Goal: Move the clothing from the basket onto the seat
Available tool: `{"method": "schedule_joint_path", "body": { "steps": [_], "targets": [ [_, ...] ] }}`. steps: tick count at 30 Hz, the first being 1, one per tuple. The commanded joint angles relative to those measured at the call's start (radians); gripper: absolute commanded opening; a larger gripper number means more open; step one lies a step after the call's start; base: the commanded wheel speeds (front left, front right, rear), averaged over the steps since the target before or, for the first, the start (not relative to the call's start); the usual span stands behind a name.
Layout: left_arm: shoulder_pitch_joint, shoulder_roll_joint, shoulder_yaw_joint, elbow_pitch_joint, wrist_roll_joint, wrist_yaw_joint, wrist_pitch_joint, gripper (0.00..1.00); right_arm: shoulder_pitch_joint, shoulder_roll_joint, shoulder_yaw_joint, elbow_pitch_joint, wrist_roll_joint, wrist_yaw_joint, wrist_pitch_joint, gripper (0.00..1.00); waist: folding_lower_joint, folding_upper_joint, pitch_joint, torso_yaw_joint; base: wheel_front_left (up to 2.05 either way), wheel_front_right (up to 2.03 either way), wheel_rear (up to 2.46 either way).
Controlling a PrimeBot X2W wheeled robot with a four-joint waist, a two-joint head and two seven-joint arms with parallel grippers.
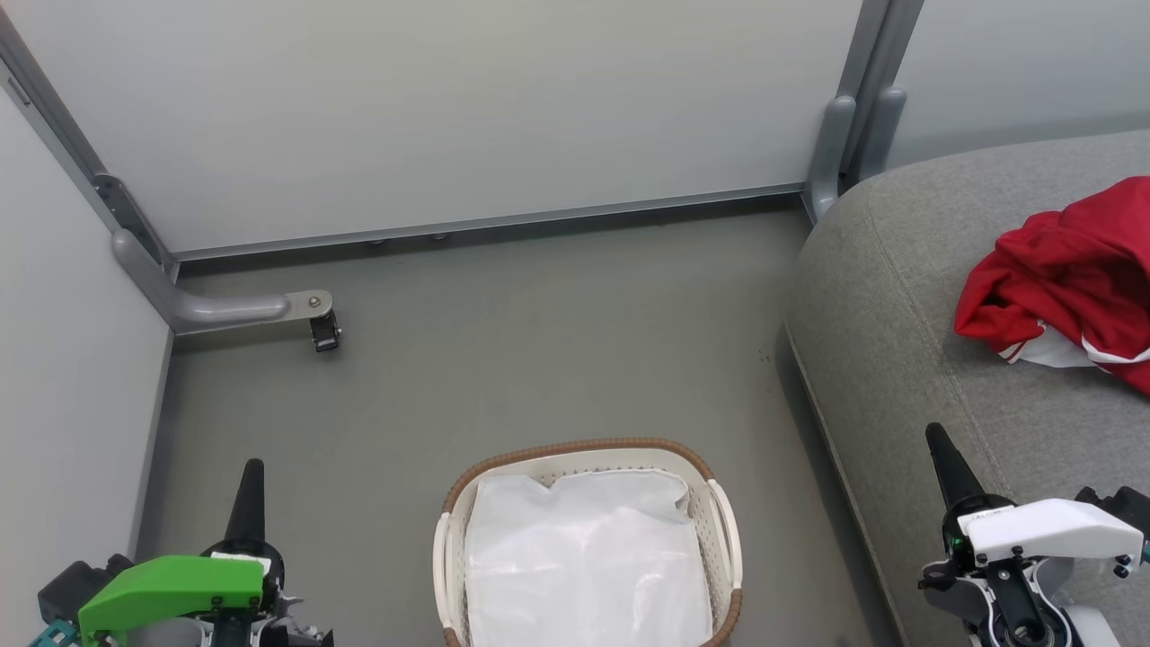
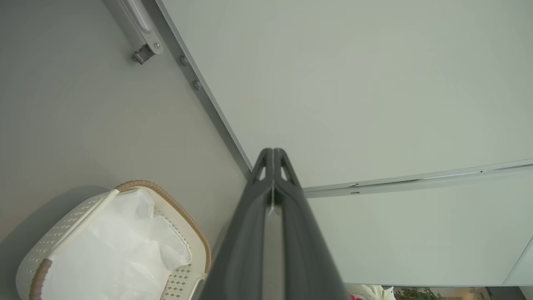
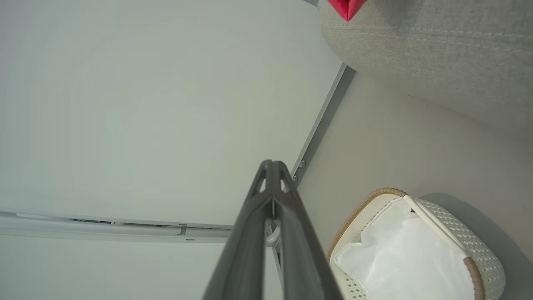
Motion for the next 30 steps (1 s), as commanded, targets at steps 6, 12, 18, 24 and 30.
{"method": "schedule_joint_path", "body": {
  "steps": [6, 12, 18, 24, 30],
  "targets": [
    [-0.031, 0.007, 0.01, -0.011, -0.062, -0.011, 0.018, 0.0, -0.017, -0.002, -0.012, -0.012, 0.062, 0.0, 0.018, 0.0, 0.0, 0.0, -0.002, 0.0, 0.0, 0.0, 0.0],
    [-0.035, 0.008, 0.015, -0.013, -0.11, -0.017, 0.031, 0.0, -0.018, -0.001, -0.018, -0.014, 0.106, 0.0, 0.031, 0.0, 0.0, 0.0, -0.005, 0.001, 0.0, 0.0, 0.0],
    [-0.043, 0.008, 0.02, -0.016, -0.153, -0.02, 0.043, 0.0, -0.017, 0.0, -0.024, -0.015, 0.149, 0.0, 0.043, 0.0, 0.0, 0.0, -0.007, 0.001, 0.0, 0.0, 0.0],
    [-0.047, 0.008, 0.025, -0.018, -0.195, -0.026, 0.055, 0.0, -0.018, 0.0, -0.03, -0.017, 0.191, 0.0, 0.057, 0.0, 0.0, 0.0, -0.01, 0.001, 0.0, 0.0, 0.0],
    [-0.052, 0.008, 0.029, -0.021, -0.236, -0.029, 0.066, 0.0, -0.018, 0.001, -0.036, -0.018, 0.228, 0.0, 0.067, 0.0, 0.0, 0.0, -0.012, 0.002, 0.0, 0.0, 0.0]
  ]
}}
